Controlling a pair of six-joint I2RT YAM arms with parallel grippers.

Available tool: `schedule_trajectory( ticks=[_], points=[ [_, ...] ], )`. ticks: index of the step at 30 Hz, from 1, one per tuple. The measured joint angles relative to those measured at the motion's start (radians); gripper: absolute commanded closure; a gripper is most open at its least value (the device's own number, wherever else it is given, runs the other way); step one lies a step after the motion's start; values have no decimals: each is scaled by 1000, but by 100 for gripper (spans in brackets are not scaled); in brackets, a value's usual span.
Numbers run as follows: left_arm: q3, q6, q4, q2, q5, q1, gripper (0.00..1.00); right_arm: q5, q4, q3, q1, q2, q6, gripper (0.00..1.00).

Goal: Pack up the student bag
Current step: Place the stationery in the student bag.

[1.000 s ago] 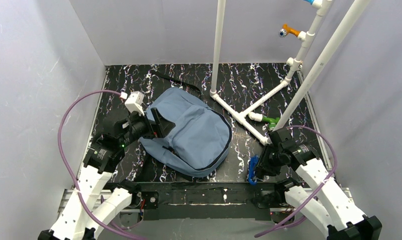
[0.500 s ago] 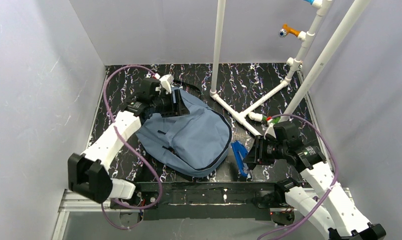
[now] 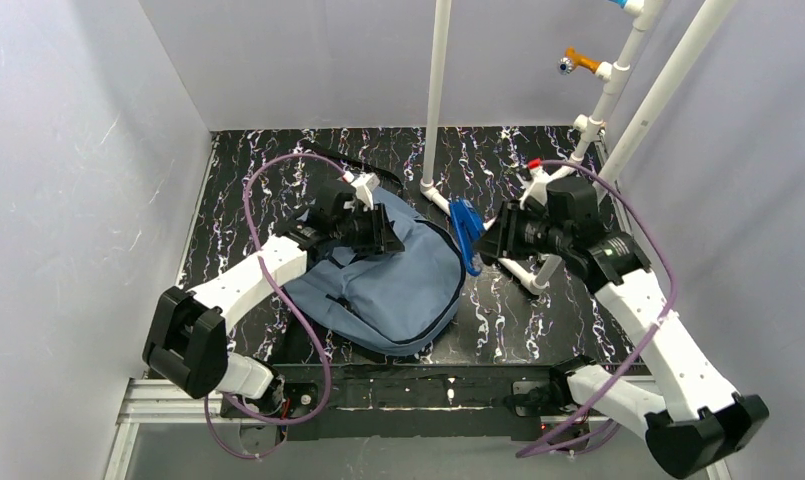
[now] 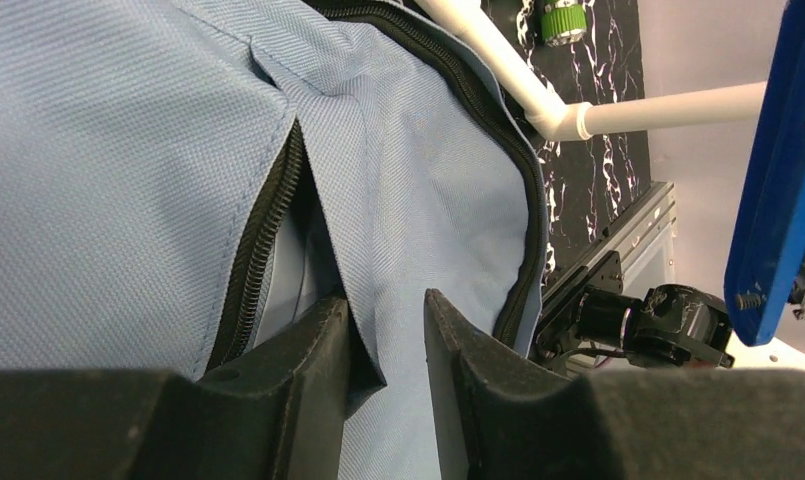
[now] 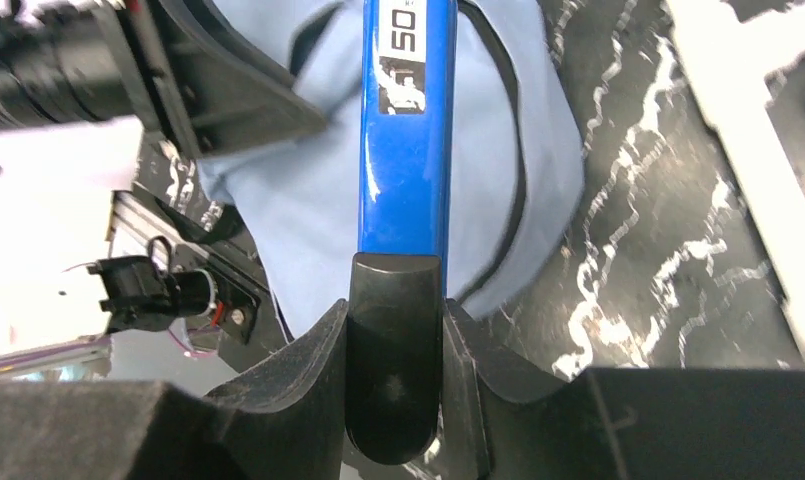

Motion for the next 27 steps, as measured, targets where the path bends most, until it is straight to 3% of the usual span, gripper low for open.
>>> schedule_trajectory(
  ticks=[6,12,19,23,27],
  points=[
    [-76,-21,70,-55,-66,-74,52,-135,220,5,1,150,65,99],
    [-6,86,-111,-106,-145,-97,37,-225,330,-7,1,213,95,99],
    [240,280,-417,-127,-263,-97,36,-240,352,-47,1,206,96,99],
    [287,361,-496,-127,-314,-97,38,-229,355,-69,1,204,97,99],
    [288,389,-508,-76,-313,-96,39,-69,411,-124,3,159,129,99]
  ],
)
